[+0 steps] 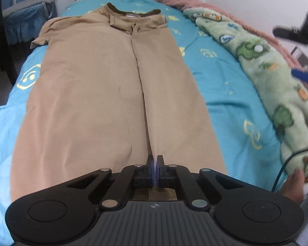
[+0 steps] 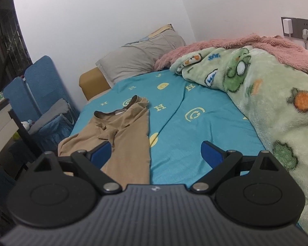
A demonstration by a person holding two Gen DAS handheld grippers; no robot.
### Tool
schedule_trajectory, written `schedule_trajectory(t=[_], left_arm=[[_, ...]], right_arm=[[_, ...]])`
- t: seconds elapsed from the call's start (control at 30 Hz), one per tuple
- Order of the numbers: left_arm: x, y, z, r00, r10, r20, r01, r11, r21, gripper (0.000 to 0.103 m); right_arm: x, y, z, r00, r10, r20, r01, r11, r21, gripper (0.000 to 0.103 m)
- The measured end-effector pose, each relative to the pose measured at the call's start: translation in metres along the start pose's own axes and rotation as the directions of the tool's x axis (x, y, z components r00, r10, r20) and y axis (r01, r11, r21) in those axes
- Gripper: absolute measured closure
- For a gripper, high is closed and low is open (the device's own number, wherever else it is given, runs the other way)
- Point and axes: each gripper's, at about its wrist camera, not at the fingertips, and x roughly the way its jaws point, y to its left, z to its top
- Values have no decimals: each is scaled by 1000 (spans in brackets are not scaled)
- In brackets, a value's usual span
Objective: Fold clothes
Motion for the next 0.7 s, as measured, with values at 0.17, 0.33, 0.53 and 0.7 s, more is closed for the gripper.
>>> schedule_trajectory(t=[0.17,0.33,0.53,0.7], left_arm=[[-10,-11,1,998,33,47,-36,998,46,88],[-31,-19,16,980,40,194,-59,994,96,51],[-62,-33,54,931,42,362,-93,988,124,16],[-78,-47,86,893,32,448,-113,981,155,0]], right_arm=[[-1,6,-3,1000,13,-1,-13,1000,-24,8],[-3,10,-3,1000,24,13,-23,999,-45,8],[-5,13,-3,999,34,30,-33,998,-54,8],[-5,13,-3,999,34,40,-32,998,-56,8]])
